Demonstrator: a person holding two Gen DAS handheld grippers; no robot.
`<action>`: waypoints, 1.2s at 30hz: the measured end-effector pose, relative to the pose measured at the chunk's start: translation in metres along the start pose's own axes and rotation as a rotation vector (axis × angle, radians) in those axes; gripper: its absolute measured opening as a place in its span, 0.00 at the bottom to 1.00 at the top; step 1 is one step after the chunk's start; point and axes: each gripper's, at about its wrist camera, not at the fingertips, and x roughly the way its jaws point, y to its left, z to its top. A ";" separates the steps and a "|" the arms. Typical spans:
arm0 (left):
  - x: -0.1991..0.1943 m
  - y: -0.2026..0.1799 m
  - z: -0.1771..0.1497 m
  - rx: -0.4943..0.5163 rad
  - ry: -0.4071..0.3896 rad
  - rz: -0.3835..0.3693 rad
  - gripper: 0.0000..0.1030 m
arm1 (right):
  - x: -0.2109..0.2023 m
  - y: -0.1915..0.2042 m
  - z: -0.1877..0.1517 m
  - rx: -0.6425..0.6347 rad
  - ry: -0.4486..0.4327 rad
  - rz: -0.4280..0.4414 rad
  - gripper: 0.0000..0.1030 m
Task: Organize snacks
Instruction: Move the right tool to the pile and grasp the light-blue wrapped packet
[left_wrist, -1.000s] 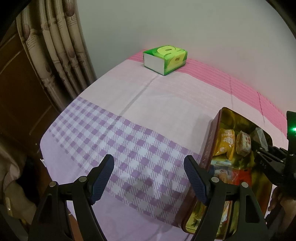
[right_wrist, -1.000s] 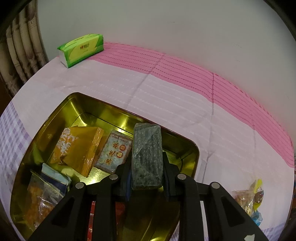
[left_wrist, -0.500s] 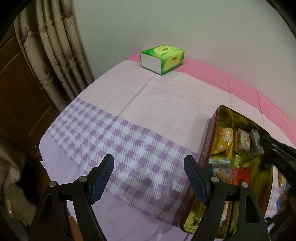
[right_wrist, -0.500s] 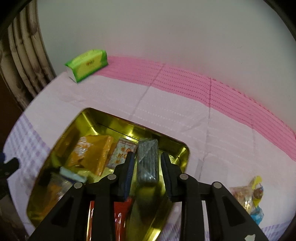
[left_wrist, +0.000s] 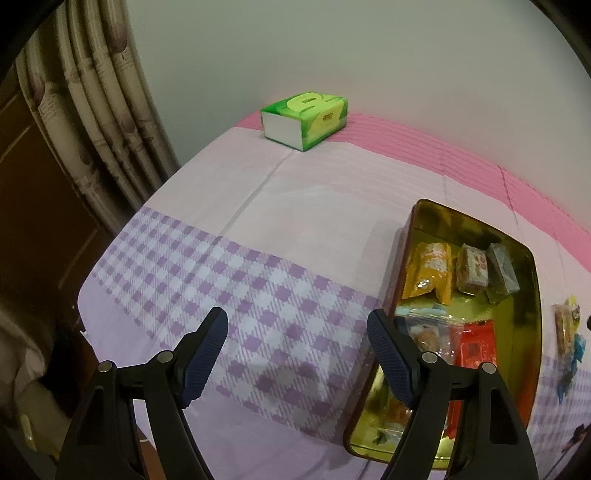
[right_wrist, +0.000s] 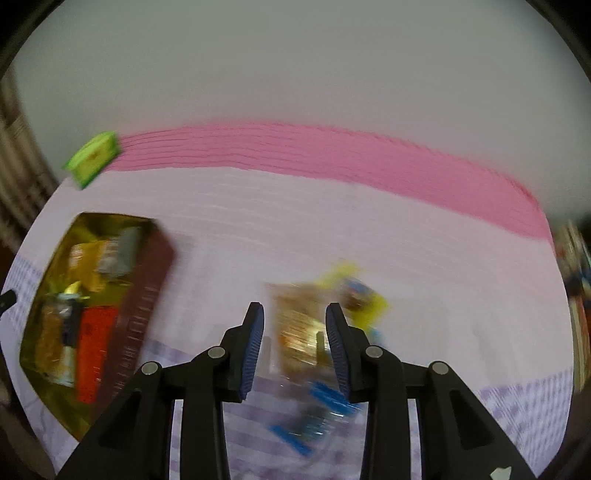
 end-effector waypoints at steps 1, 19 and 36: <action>0.000 -0.001 0.000 0.002 -0.002 -0.001 0.76 | 0.002 -0.011 -0.002 0.029 0.020 0.001 0.32; 0.002 -0.003 -0.001 0.009 0.003 -0.004 0.76 | 0.048 -0.059 0.004 0.439 0.322 0.046 0.33; -0.011 -0.027 -0.005 0.084 -0.038 -0.046 0.76 | 0.067 -0.041 -0.005 0.242 0.247 0.020 0.26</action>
